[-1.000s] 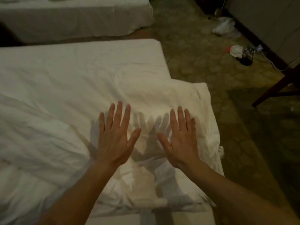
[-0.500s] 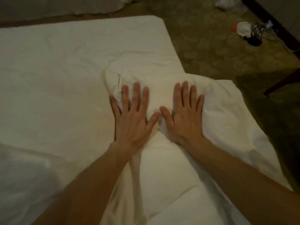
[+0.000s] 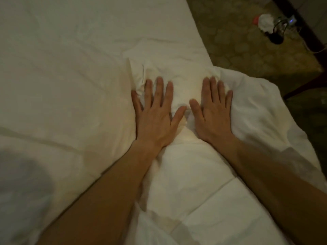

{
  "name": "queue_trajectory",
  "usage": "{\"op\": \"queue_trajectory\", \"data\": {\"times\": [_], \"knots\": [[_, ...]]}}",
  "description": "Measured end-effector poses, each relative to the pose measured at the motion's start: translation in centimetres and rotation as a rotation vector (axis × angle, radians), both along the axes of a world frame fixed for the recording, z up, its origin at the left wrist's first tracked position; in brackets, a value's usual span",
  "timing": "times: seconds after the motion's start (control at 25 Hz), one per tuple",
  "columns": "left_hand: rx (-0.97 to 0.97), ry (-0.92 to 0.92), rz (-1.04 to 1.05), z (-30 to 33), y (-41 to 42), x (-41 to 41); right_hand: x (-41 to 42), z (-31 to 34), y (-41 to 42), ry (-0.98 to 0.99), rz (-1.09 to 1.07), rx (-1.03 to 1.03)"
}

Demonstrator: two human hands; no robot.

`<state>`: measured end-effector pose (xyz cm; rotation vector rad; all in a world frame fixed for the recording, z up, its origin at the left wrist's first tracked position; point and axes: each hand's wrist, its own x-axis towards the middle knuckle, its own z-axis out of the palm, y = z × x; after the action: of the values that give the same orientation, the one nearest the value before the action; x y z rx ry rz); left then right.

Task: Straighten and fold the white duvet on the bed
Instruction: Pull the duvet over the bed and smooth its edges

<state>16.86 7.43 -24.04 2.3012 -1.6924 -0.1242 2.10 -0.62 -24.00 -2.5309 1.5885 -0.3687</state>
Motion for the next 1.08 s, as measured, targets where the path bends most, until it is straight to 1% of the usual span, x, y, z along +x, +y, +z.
{"op": "queue_trajectory", "data": {"times": [0.08,0.12,0.28,0.44,0.52,0.6,0.68,0.76,0.88,1.0,1.08], "knots": [[-0.014,0.061,0.003,1.6,3.0,-0.1,-0.7,2.1,2.5,-0.025,0.002,0.030],[-0.035,0.050,0.000,2.6,4.8,-0.2,-1.1,3.3,4.0,-0.036,0.015,0.026],[-0.019,-0.032,0.019,7.3,11.4,-0.5,-2.5,7.6,11.1,-0.125,0.038,0.033],[-0.024,-0.176,0.015,12.6,20.2,0.0,-4.0,11.4,19.3,-0.183,0.092,0.121],[0.024,-0.227,0.028,14.2,25.4,1.6,-4.1,12.5,23.8,-0.223,0.169,0.157],[0.095,-0.264,0.029,15.1,29.8,3.8,-3.2,13.2,27.8,-0.219,0.226,0.223],[0.139,-0.246,0.039,15.4,32.7,6.1,-1.3,13.3,30.9,-0.204,0.230,0.299],[0.143,-0.234,0.053,15.5,34.5,7.9,0.7,13.3,32.6,-0.218,0.197,0.331],[0.085,-0.245,0.043,15.5,35.6,11.2,4.4,12.9,33.4,-0.288,0.183,0.327],[0.015,-0.270,-0.017,15.8,34.1,15.5,8.5,12.2,32.1,-0.306,0.159,0.277],[0.009,-0.313,-0.059,15.7,32.2,18.3,11.1,12.0,31.0,-0.341,0.126,0.240]]}}
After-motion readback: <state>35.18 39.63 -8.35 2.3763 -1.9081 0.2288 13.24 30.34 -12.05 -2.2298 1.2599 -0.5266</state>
